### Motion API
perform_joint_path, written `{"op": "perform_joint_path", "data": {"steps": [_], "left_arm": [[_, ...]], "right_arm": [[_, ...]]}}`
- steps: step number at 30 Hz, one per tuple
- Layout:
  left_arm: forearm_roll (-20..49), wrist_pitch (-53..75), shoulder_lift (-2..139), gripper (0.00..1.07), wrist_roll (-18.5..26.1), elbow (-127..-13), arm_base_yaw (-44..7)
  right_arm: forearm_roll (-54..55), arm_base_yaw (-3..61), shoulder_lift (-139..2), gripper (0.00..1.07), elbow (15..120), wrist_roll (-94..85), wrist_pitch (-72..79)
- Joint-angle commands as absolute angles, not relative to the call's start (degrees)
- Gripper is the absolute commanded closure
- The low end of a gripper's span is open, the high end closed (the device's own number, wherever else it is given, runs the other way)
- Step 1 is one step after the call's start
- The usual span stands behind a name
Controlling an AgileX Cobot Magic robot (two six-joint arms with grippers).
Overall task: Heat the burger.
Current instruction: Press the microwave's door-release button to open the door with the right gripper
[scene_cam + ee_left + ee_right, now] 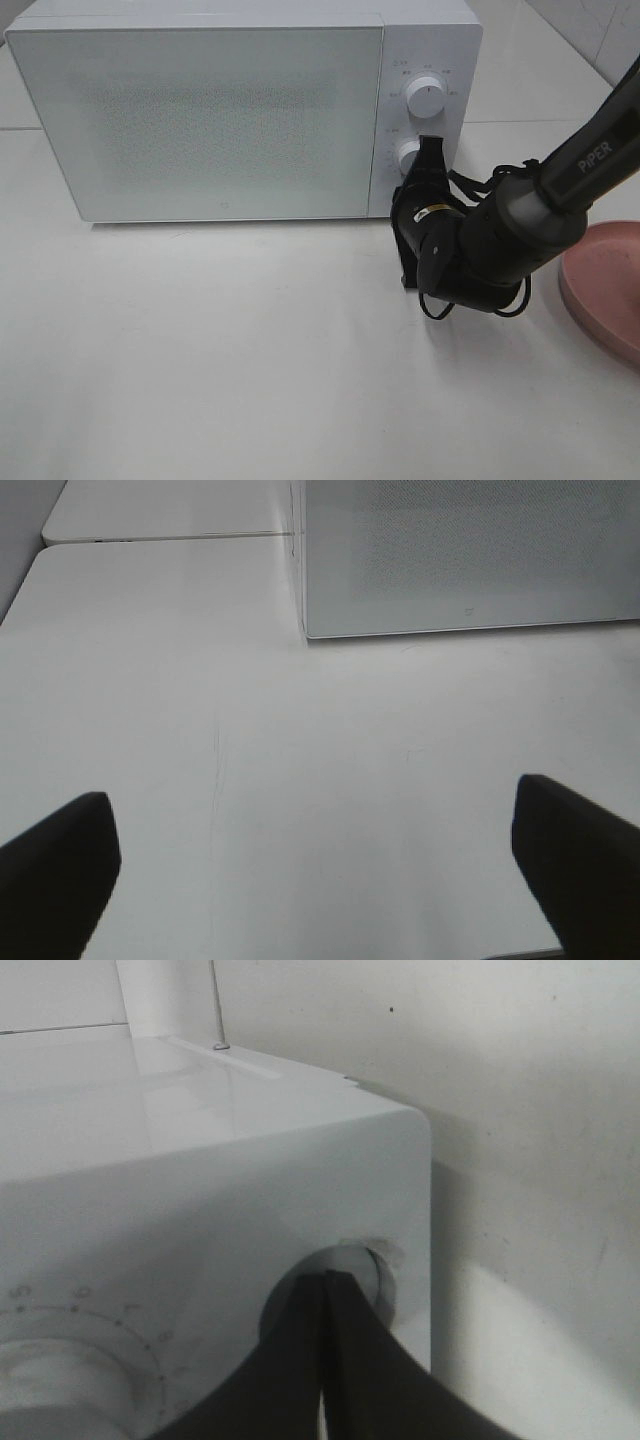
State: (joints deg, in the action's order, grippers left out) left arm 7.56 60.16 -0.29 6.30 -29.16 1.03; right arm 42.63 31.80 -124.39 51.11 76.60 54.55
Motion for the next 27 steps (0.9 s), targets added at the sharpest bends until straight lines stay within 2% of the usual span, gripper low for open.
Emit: {"op": "perform_joint_path", "data": {"steps": [1, 11, 27], "left_arm": [[8.0, 59.6, -1.5, 0.07, 6.1, -29.0, 1.1], [8.0, 59.6, -1.5, 0.07, 6.1, -29.0, 1.1], [8.0, 59.6, -1.5, 0.07, 6.1, -29.0, 1.1]], "right_arm": [[41.5, 30.1, -124.5, 1.05, 55.1, 75.8, 64.8], [45.0, 30.1, -127.7, 1.05, 63.8, 72.1, 68.6], [45.7, 30.2, -127.5, 1.05, 64.5, 71.1, 67.8]]}}
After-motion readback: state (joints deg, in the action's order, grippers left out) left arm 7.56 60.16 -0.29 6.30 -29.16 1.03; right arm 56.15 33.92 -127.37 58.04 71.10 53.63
